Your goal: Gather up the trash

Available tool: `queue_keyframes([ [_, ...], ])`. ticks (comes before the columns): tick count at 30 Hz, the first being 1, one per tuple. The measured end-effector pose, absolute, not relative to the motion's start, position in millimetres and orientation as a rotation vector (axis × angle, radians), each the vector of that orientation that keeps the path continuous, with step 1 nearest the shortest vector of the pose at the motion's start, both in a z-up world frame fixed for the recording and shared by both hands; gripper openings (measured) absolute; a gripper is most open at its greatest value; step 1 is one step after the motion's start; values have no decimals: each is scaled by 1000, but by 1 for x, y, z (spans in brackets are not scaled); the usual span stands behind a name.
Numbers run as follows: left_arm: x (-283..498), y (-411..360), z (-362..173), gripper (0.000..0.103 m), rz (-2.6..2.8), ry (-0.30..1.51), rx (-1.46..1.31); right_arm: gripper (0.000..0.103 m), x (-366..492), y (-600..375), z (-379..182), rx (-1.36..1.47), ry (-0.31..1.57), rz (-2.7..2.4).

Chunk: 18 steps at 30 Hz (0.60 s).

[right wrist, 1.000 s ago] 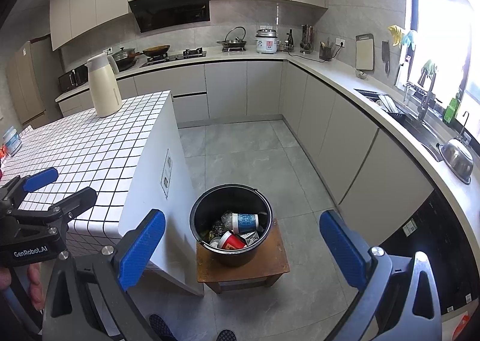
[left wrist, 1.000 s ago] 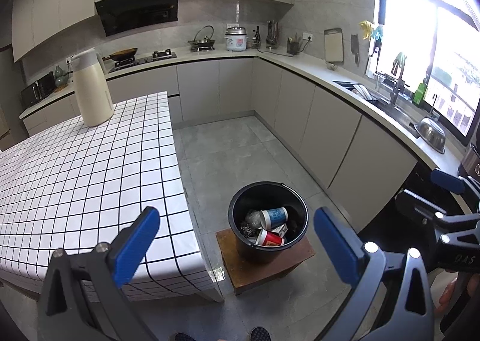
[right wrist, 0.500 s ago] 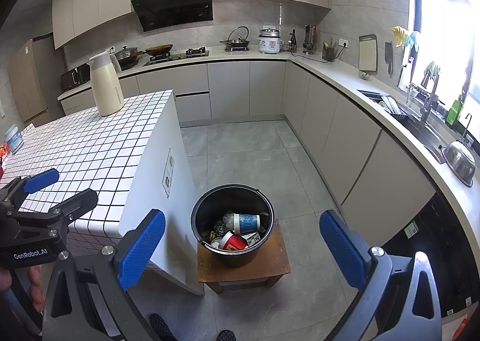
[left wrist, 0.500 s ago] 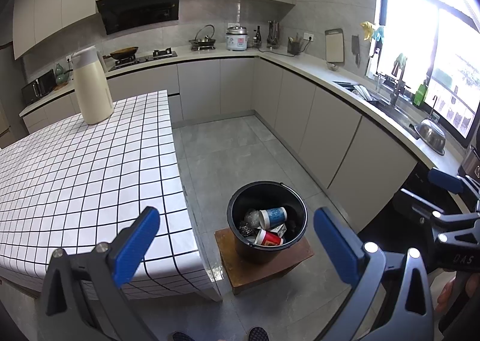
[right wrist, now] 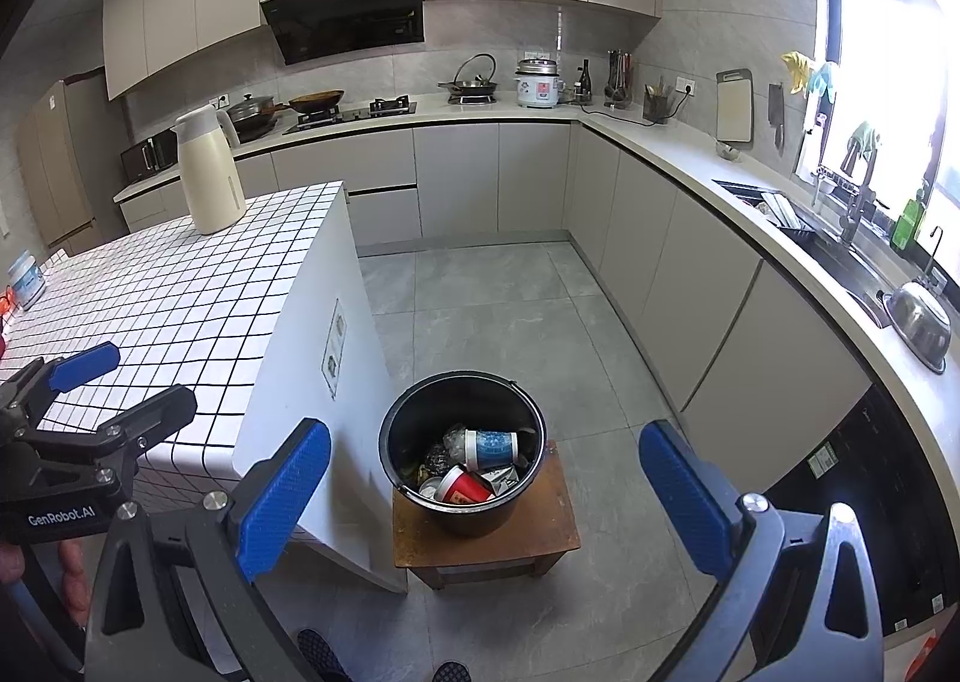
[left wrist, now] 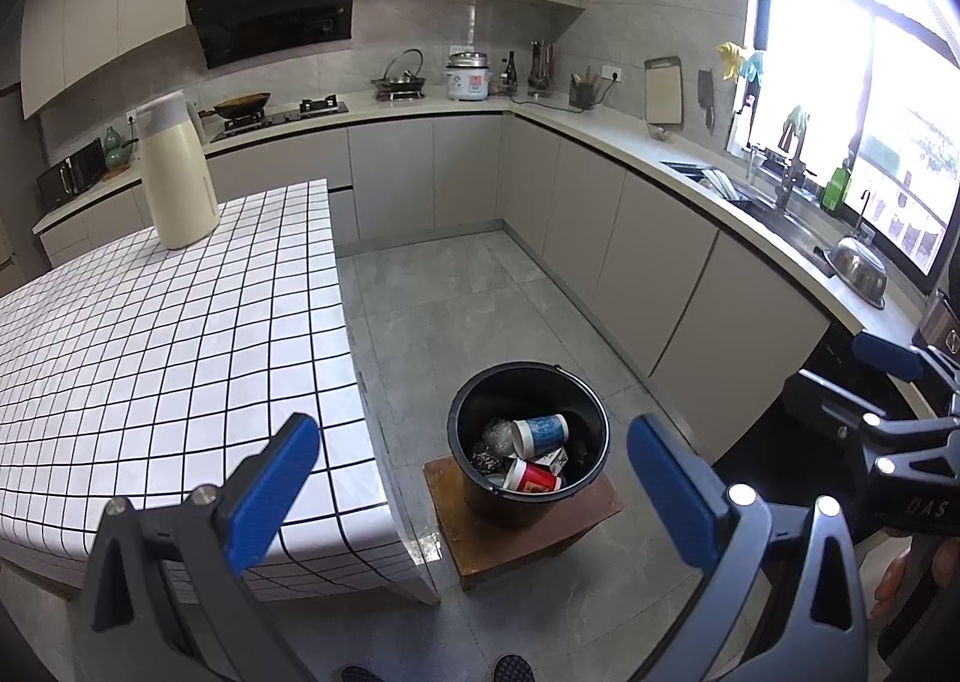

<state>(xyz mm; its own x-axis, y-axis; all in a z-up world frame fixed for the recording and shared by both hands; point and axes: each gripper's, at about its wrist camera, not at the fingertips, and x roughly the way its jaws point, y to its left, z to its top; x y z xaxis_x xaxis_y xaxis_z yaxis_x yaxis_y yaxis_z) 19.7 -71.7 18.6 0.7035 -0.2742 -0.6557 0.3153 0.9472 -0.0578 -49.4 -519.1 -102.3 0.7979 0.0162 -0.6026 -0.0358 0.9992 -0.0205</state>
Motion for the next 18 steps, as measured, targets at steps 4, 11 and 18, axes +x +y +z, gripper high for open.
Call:
queue_keyframes([
  [4, 23, -70, 17, 103, -328, 720, 55, 103, -48, -520, -102, -33, 645, 25],
  [11, 27, -70, 12, 103, -362, 739, 42, 103, -46, -520, -102, -34, 645, 25],
  [18, 29, -73, 9, 103, -376, 758, 35, 103, -40, -523, -102, -31, 645, 21],
])
